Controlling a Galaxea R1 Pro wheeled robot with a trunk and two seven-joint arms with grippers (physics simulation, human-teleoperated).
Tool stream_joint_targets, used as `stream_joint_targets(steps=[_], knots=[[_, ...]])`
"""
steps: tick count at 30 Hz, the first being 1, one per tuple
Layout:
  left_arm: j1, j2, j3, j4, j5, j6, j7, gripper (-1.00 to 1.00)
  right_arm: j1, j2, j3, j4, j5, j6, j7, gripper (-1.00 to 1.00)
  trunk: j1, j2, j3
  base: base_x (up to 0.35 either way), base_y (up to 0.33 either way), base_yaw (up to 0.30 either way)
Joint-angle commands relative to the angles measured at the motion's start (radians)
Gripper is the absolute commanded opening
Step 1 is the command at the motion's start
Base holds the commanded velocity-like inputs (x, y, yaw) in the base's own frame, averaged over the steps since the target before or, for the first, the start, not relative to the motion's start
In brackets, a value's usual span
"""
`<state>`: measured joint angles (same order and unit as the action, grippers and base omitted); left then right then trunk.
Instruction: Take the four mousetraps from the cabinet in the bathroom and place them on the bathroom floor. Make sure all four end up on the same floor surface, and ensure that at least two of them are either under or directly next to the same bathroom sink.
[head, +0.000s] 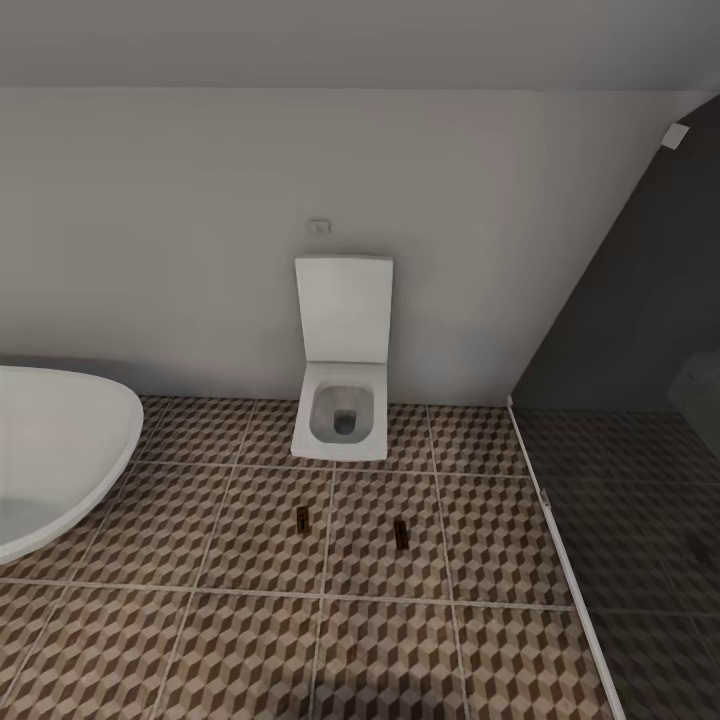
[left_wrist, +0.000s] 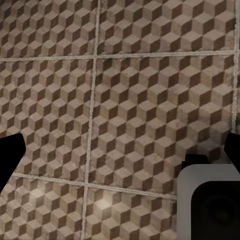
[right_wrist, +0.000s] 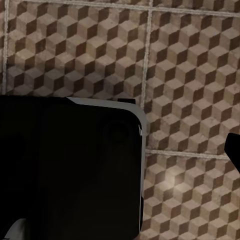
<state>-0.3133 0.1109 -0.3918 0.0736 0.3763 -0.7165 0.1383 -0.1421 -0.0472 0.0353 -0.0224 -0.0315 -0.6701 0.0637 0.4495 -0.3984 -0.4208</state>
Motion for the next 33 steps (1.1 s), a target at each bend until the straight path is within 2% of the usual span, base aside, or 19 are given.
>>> stream_joint_targets(steps=[1,33], knots=[[-0.001,-0.001,-0.009,0.003,0.003,-0.004,0.004,1.0,-0.001,0.0,0.003,0.001,-0.004,-0.003,0.004,1.0,0.0,-0.002,-0.001,0.0,0.0,0.0],[-0.001,-0.001,-0.009,0.003,0.003,-0.004,0.004,1.0,-0.001,0.0,0.003,0.001,-0.004,-0.003,0.004,1.0,0.0,-0.002,-0.001,0.0,0.0,0.0]])
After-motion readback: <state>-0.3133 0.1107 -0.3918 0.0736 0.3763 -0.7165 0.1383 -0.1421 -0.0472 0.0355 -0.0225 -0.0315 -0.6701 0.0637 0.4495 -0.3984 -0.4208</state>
